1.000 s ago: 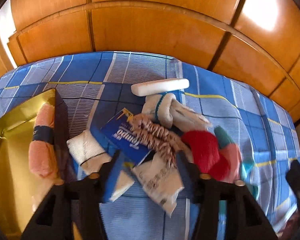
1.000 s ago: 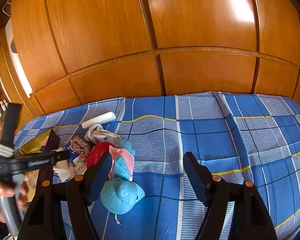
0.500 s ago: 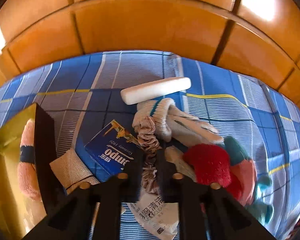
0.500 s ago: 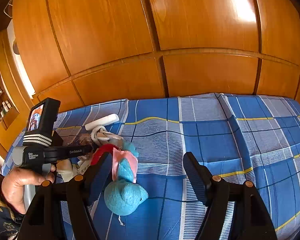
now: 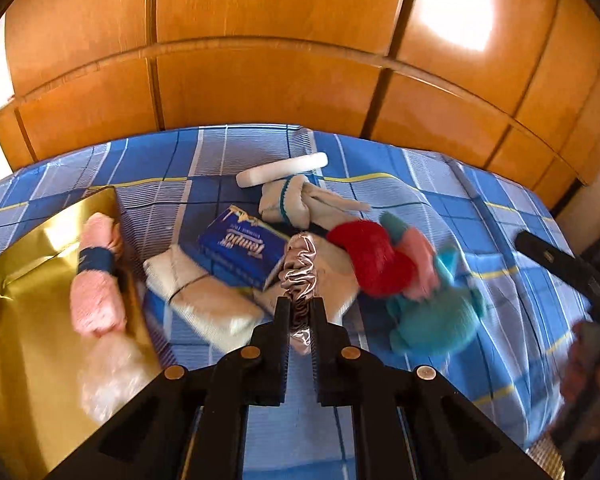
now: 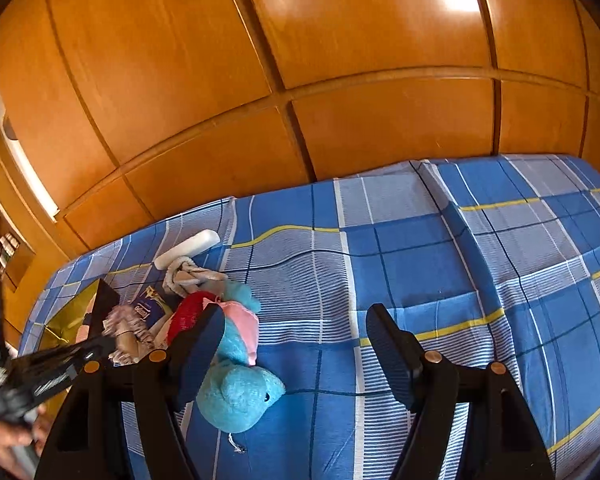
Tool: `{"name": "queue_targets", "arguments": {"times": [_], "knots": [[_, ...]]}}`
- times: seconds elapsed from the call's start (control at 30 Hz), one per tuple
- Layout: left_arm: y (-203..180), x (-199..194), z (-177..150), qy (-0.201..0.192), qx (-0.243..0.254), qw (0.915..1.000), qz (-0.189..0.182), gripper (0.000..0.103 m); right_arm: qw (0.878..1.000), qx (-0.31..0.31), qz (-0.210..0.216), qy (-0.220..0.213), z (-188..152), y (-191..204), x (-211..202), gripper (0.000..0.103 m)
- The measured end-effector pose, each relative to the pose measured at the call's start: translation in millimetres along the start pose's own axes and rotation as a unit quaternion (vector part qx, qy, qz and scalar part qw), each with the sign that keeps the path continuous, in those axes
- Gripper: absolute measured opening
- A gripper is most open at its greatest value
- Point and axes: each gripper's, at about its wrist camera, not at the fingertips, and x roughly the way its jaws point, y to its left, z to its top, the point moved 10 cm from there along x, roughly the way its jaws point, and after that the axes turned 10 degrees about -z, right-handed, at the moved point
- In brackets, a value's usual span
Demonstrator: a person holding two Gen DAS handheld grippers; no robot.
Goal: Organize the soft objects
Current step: 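Carry the scrunchie into the tray and release it with left while right grasps the teal plush toy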
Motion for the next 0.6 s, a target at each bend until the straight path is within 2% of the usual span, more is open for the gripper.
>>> {"name": "queue_targets", "arguments": {"times": [0.1, 0.33, 0.47, 0.6], "knots": [[-4, -17, -14, -0.005, 0.003, 0.9999, -0.010, 0.009, 1.000, 0.005, -0.003, 0.009, -3, -3, 5, 0.074], [-7, -43, -38, -0.014, -0.003, 0.9997, -0.022, 0.009, 0.998, -0.013, 0.036, 0.051, -22, 14, 19, 0.074], [-7, -56, -42, -0.023, -0.008, 0.9992, -0.031, 0.009, 0.995, -0.033, 0.072, 0.065, -32, 33, 20, 0.074], [-5, -76, -39, -0.043, -0.015, 0.9982, -0.041, 0.009, 0.992, -0.060, 0.074, 0.081, -44, 48, 28, 0.074]]}}
